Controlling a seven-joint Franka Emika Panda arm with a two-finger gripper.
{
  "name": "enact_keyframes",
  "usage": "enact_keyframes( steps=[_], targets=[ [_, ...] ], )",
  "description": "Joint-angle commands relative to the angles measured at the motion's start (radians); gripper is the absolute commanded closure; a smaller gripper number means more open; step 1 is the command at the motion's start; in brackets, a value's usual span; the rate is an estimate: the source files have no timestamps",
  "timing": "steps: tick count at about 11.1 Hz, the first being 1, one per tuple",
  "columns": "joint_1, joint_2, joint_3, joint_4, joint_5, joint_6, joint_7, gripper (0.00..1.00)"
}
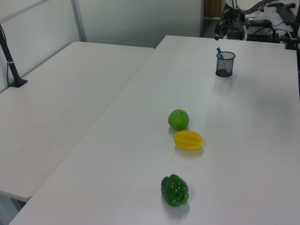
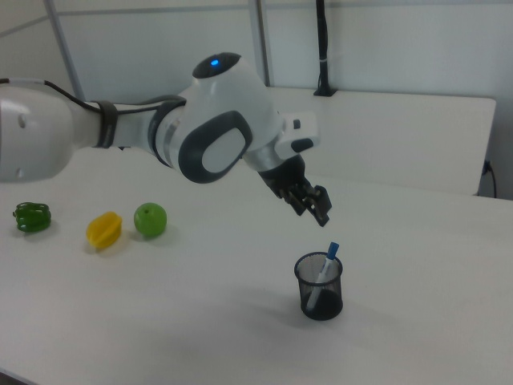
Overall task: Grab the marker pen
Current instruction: 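Move the gripper over the black mesh pen cup and lower it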
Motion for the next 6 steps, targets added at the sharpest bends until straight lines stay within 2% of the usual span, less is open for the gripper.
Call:
enact_keyframes(
  steps=[1,6],
  targets=[
    [-0.020,0.042,-0.007,-0.017,0.005,0.078,-0.010,0.49],
    [-0.024,0.111,-0.007,-0.015,0.005,0.115,-0.032,0.50]
  ],
)
